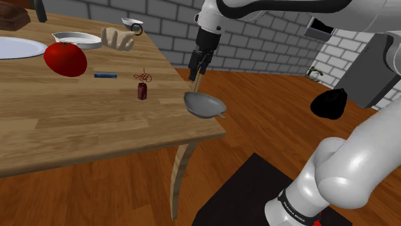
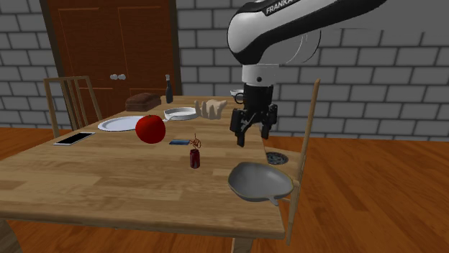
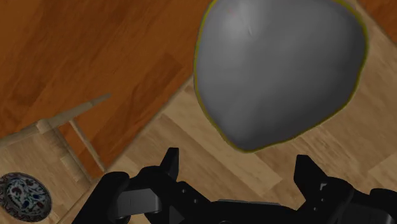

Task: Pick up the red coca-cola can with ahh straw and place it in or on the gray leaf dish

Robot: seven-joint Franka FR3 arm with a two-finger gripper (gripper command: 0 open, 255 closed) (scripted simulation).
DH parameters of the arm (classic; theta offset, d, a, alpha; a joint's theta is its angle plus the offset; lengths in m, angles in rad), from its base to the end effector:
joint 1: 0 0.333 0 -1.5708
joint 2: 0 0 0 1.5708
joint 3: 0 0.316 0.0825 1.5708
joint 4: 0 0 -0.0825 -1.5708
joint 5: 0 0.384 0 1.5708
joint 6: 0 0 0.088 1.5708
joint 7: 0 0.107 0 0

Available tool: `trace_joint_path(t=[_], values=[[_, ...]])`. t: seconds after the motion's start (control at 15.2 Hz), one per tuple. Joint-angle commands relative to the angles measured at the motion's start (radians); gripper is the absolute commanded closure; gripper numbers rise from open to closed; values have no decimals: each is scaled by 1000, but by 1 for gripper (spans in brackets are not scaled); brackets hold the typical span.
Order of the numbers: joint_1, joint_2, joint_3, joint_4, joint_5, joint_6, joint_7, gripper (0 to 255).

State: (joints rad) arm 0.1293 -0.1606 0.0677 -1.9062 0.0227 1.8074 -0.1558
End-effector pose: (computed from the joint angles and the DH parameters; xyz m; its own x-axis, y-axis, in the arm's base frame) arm 0.5071 0.1053 0.5710 0.9384 0.3399 0.0624 0.3407 -0.9402 -0.0019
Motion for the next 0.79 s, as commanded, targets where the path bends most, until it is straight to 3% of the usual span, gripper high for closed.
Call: trace_joint_path(t=[0.0,0.73], values=[[13,73,10,74,5,4,-32,0],[93,453,85,531,-5,-56,-172,0]])
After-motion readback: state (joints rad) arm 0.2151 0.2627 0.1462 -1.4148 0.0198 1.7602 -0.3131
